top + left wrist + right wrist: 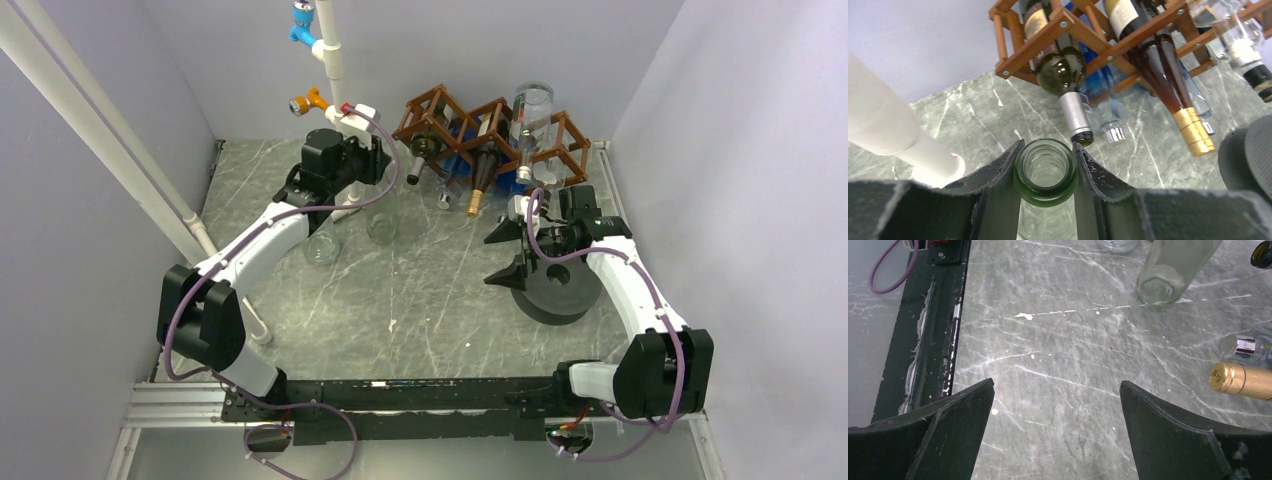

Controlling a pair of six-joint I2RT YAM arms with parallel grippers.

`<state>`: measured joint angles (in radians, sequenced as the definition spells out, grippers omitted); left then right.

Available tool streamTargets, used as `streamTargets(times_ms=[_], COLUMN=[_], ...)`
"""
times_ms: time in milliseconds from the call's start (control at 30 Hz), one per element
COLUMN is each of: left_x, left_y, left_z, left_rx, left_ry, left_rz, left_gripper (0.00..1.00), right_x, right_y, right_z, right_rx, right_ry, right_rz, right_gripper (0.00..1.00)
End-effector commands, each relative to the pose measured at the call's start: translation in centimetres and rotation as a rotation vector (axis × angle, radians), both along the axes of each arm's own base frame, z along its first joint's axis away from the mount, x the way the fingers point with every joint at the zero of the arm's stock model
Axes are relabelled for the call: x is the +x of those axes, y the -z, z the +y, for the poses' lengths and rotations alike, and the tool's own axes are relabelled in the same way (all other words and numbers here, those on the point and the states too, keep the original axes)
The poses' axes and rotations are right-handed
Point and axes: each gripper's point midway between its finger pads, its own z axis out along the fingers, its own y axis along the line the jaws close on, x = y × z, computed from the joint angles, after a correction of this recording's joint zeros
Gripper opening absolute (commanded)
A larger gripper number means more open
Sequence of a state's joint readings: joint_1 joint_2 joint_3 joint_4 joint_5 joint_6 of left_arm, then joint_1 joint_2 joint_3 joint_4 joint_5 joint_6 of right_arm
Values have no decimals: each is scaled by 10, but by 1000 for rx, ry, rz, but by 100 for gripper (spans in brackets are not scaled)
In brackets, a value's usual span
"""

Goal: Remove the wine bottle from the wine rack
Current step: Place the wine bottle at the center of the board.

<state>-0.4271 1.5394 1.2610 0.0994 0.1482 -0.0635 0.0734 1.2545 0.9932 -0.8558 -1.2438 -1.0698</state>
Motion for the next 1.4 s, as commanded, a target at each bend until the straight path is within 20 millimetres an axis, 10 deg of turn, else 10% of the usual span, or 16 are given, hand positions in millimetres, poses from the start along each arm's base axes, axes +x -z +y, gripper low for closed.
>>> streamTargets(times_ms=[0,1367], left_x=[12,4], left_y=[-111,-125], left_z=[13,60], left_rx=[-118,-21], left_ry=[-62,-126], left_rz=[-307,-334], left_gripper=[0,0], right_x=[-1,-1], right_y=[-13,-11], right_z=[4,4], right_rx=[52,53], right_ry=[-25,-28], right_rz=[-61,-57], right_gripper=[100,100])
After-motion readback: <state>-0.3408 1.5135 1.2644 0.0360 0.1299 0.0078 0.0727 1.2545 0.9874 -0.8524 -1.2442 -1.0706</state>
